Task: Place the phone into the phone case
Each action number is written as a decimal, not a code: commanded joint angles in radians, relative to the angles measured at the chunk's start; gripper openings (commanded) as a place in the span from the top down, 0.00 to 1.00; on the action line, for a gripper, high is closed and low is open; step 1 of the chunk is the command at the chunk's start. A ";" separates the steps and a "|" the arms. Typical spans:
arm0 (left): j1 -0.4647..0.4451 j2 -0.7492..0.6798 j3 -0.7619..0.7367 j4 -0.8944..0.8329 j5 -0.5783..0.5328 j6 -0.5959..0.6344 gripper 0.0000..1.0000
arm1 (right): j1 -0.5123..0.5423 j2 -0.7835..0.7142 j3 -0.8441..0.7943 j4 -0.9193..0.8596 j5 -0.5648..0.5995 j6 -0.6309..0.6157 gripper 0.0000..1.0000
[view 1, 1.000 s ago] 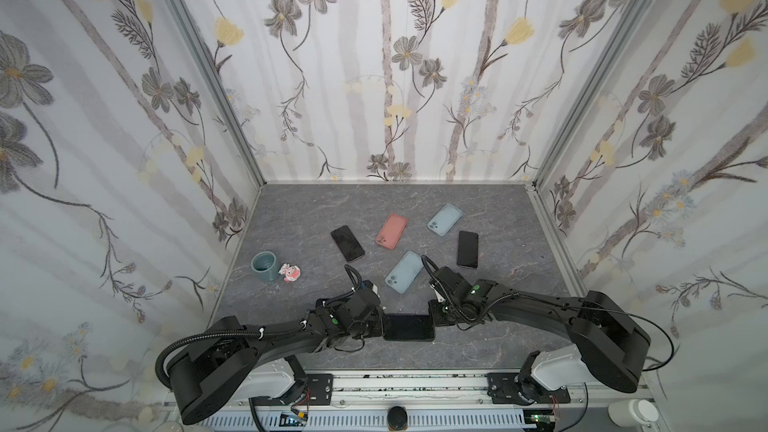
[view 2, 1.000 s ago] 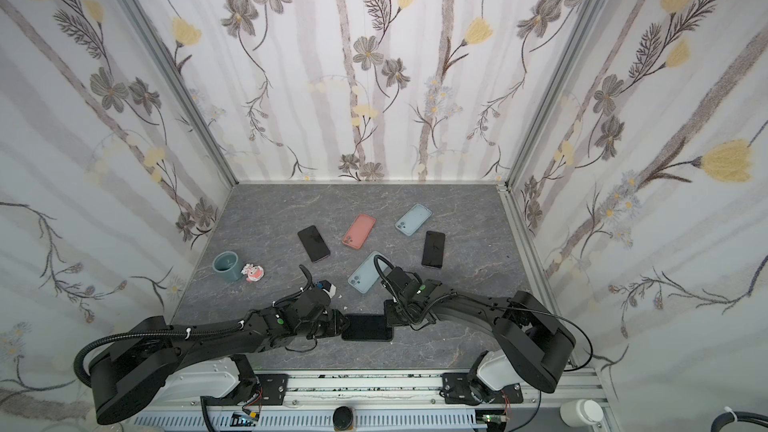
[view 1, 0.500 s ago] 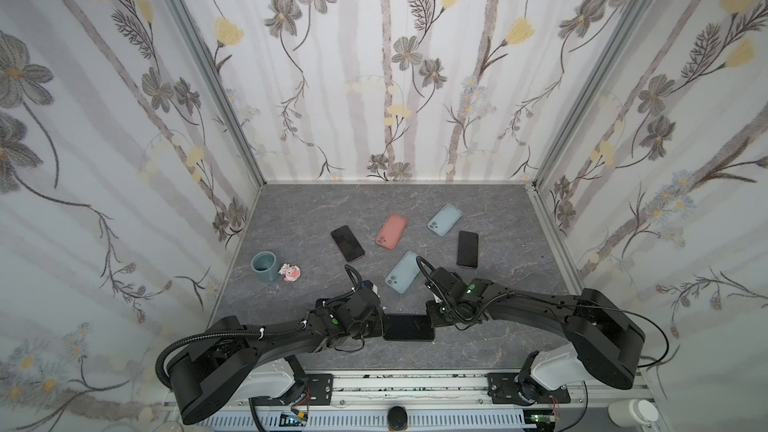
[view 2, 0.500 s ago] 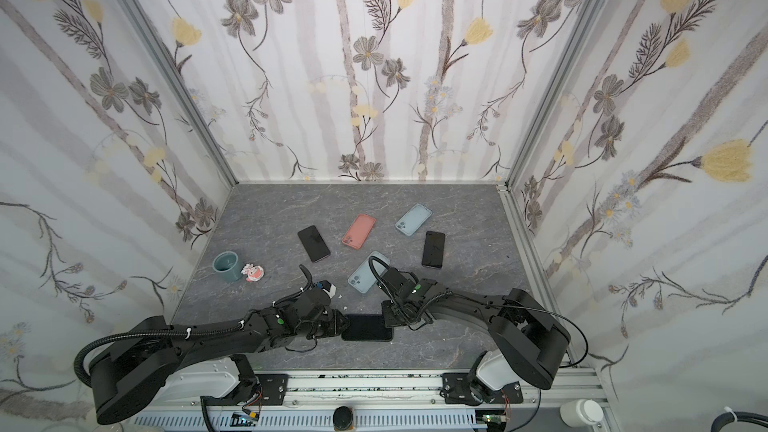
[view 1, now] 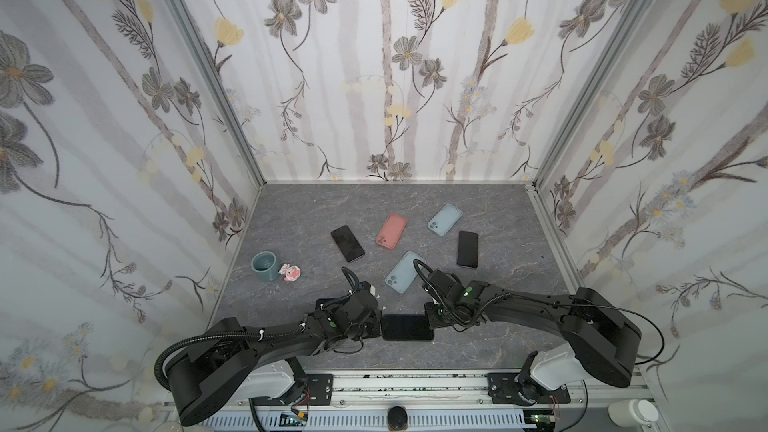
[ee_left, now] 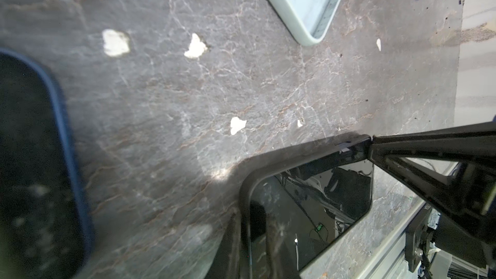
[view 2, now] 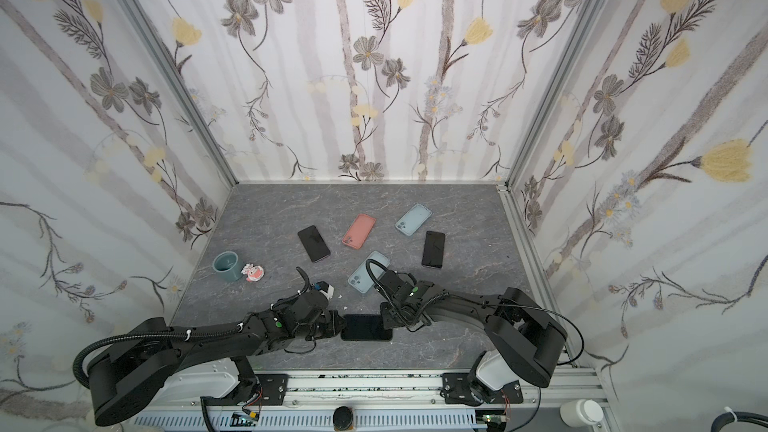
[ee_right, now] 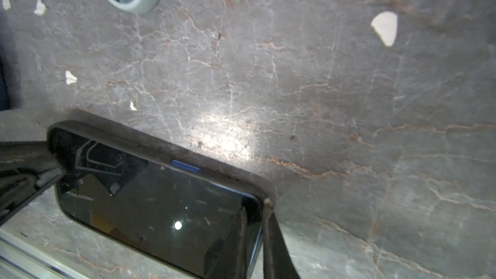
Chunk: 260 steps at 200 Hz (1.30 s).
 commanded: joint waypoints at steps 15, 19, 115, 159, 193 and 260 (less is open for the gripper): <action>-0.001 0.010 -0.013 -0.072 -0.043 -0.009 0.85 | 0.047 0.130 0.010 -0.142 0.050 -0.026 0.87; 0.000 0.009 -0.014 -0.071 -0.044 -0.008 0.85 | 0.050 0.135 0.010 -0.147 0.052 -0.026 0.87; 0.001 -0.061 0.042 -0.105 -0.076 0.030 0.81 | 0.078 -0.010 0.186 -0.192 0.124 -0.080 0.82; 0.004 -0.124 0.129 -0.174 -0.117 0.104 0.72 | 0.078 -0.111 0.230 -0.156 0.126 -0.190 0.79; 0.015 -0.200 0.219 -0.286 -0.223 0.240 0.61 | 0.077 -0.245 0.208 -0.053 0.110 -0.334 0.75; 0.033 -0.462 0.198 -0.305 -0.435 0.615 0.07 | 0.077 -0.417 0.102 0.037 0.001 -0.771 0.08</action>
